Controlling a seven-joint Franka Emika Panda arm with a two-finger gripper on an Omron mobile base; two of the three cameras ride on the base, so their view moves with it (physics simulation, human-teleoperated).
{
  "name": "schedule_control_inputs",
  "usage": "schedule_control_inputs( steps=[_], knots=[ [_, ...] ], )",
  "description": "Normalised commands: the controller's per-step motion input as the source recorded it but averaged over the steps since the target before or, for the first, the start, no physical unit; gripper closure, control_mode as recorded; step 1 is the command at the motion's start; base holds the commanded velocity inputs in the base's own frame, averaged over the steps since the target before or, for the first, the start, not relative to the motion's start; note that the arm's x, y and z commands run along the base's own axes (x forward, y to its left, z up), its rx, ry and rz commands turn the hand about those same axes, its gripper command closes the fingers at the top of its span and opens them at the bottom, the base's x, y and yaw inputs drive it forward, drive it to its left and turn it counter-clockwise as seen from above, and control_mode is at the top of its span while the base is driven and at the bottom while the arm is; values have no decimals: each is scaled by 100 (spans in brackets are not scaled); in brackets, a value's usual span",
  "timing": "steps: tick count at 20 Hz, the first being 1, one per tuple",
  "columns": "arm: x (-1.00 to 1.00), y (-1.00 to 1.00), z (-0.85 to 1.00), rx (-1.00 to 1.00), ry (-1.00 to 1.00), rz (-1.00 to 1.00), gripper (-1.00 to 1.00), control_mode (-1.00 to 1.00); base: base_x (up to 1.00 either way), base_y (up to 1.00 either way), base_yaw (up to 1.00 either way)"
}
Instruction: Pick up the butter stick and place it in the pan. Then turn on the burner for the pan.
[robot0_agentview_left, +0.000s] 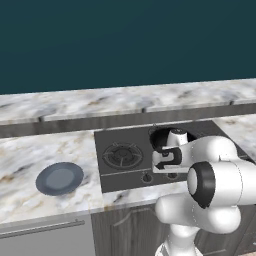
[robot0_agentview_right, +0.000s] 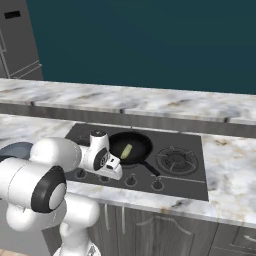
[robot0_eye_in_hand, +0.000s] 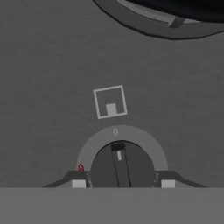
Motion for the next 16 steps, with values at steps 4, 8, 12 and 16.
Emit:
schedule_control_inputs(
  steps=[4, 8, 12, 16],
  knots=[
    [-31, 15, -23, 0, -9, 6, 100, -100, 0, 0, 0],
    [-31, 21, -22, 0, -5, 17, 100, -100, 0, 0, 0],
    [-25, 24, -20, 0, 0, 24, 100, -100, 0, 0, 0],
    [-22, 10, -18, -1, 0, 26, 100, -100, 0, 0, 0]
  ],
)
